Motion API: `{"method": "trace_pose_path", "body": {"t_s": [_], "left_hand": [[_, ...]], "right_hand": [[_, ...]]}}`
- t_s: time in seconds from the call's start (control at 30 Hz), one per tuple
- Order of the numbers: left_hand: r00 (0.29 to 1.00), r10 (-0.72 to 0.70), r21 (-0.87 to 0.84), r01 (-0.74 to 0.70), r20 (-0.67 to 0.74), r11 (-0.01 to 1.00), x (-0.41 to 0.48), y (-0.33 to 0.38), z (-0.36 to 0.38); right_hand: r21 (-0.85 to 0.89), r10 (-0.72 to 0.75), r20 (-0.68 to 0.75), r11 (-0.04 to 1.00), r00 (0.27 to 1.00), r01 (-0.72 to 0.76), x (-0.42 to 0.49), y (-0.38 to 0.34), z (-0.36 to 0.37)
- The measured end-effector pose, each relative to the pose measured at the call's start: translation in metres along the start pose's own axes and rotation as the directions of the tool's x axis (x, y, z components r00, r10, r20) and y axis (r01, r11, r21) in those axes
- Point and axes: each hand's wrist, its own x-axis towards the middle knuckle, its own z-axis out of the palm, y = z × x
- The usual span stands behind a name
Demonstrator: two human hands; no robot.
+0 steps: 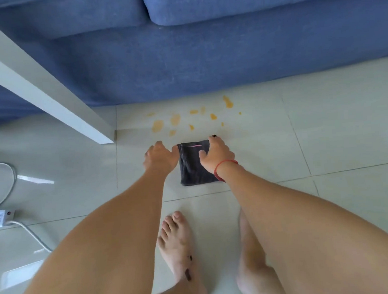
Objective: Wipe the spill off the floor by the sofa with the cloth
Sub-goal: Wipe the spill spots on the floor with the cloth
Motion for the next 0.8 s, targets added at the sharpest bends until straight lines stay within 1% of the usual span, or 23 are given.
{"method": "trace_pose_path", "body": {"t_s": [0.1,0.2,0.3,0.4,0.53,0.63,0.8], "left_hand": [[0.999,0.019,0.039,-0.017,-0.041,0.999,0.026,-0.010,0.024],[0.997,-0.007,0.065,0.012,-0.081,0.998,0.051,-0.026,0.047],[0.993,-0.053,0.076,0.061,-0.109,0.995,0.070,-0.041,0.063],[0.990,-0.082,0.032,0.086,-0.117,0.996,0.080,-0.048,0.079],[0.989,-0.076,0.006,0.078,-0.128,0.997,0.084,-0.054,0.093],[0.992,-0.098,0.011,0.099,-0.075,0.995,0.087,-0.054,0.092],[0.995,-0.099,0.033,0.100,-0.027,0.994,0.090,-0.055,0.090]], "right_hand": [[-0.088,-0.039,0.054,0.995,0.998,0.043,0.020,0.009,0.030],[-0.159,-0.095,0.053,0.982,0.994,0.102,0.037,0.019,0.057],[-0.214,-0.140,-0.003,0.967,0.990,0.136,0.044,0.028,0.082],[-0.220,-0.174,-0.102,0.964,0.979,0.148,0.046,0.037,0.102],[-0.196,-0.133,-0.163,0.976,0.978,0.100,0.059,0.035,0.110],[-0.232,-0.105,-0.190,0.971,0.976,0.060,0.067,0.026,0.113],[-0.281,-0.116,-0.289,0.959,0.950,0.032,0.080,0.018,0.121]]}}
